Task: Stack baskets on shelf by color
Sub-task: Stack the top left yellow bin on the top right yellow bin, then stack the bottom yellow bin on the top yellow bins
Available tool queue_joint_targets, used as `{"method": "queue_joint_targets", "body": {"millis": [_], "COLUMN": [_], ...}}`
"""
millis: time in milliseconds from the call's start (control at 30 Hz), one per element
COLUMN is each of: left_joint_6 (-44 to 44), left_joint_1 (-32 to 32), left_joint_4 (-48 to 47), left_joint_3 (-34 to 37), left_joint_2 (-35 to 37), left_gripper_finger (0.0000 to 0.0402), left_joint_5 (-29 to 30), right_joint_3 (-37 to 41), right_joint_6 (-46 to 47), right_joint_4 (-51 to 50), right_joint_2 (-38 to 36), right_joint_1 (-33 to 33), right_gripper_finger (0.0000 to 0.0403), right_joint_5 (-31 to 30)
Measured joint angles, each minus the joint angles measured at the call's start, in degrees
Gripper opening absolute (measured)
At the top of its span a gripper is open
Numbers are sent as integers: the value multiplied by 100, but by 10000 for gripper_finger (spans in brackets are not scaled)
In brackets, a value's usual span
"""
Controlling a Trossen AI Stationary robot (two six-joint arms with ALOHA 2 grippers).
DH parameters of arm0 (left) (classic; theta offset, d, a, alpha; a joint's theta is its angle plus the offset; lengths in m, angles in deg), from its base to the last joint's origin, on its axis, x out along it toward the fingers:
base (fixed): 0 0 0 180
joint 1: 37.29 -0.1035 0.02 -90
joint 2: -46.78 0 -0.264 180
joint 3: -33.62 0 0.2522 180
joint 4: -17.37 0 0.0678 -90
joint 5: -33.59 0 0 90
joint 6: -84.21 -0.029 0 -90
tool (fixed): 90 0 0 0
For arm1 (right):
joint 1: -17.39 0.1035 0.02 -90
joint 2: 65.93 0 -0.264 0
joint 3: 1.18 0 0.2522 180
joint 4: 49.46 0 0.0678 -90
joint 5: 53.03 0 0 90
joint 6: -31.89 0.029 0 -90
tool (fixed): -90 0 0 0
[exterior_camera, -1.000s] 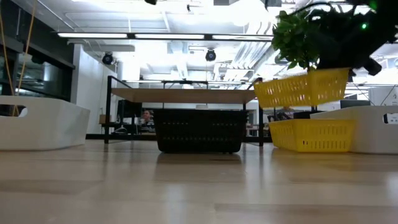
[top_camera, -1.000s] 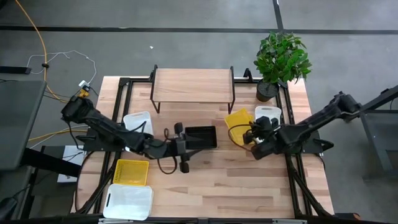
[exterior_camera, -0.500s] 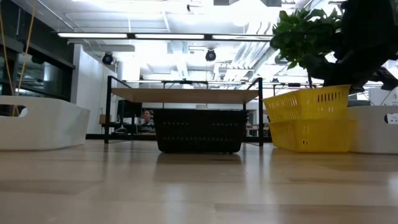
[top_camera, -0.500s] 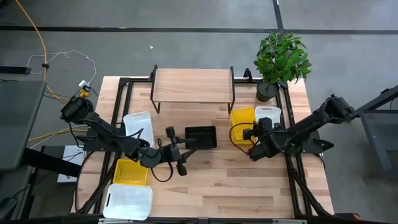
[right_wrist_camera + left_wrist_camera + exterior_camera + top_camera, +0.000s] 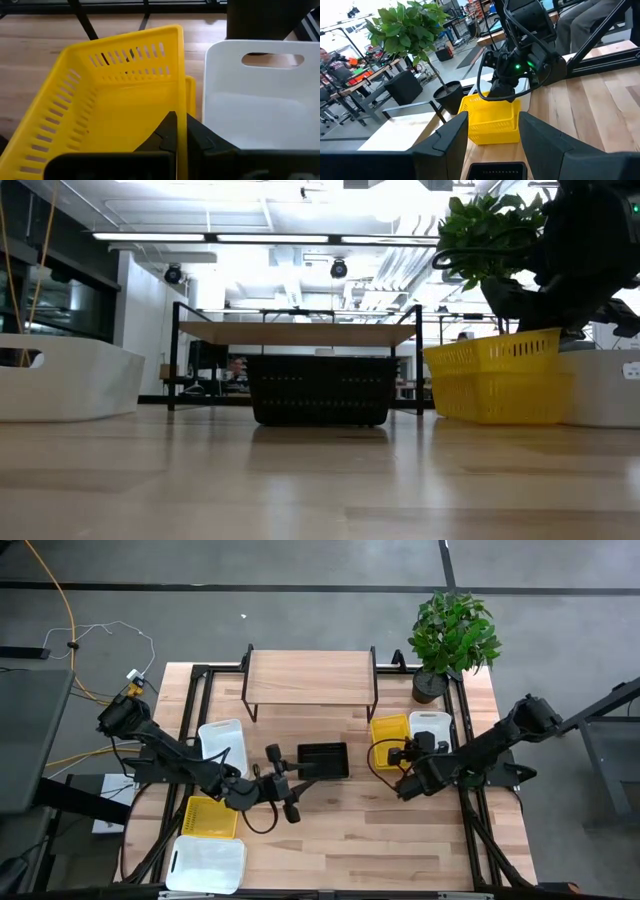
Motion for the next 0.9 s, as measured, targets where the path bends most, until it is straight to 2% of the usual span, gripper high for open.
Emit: {"method": "queue_joint_targets", "body": {"millis": [167, 267, 500, 667, 767, 900], "left_joint_6": [-4, 0, 48, 48, 50, 92], "left_joint_1": [-2, 0, -2, -2, 8, 142], "left_joint_4": [0, -5, -46, -46, -144, -524], "left_joint_3": [0, 0, 0, 0, 0, 0], "left_joint_2": [0, 0, -3, -3, -3, 0], "left_gripper_finger": [161, 161, 161, 161, 161, 161], "left_joint_5": [0, 0, 0, 0, 17, 338], "right_joint_3": [0, 0, -81, -585, -939, -1095], "right_joint_6": [0, 0, -133, -411, -766, -1797], "right_joint_4": [32, 36, -88, -928, -1349, -1287], "right_joint_2": [0, 0, -2, -2, -7, -7], "right_joint_1": [0, 0, 52, 61, 115, 160], "right_gripper_finger": [2, 17, 100, 157, 179, 189], "right_joint_5": [18, 18, -2, 11, -105, -300]}}
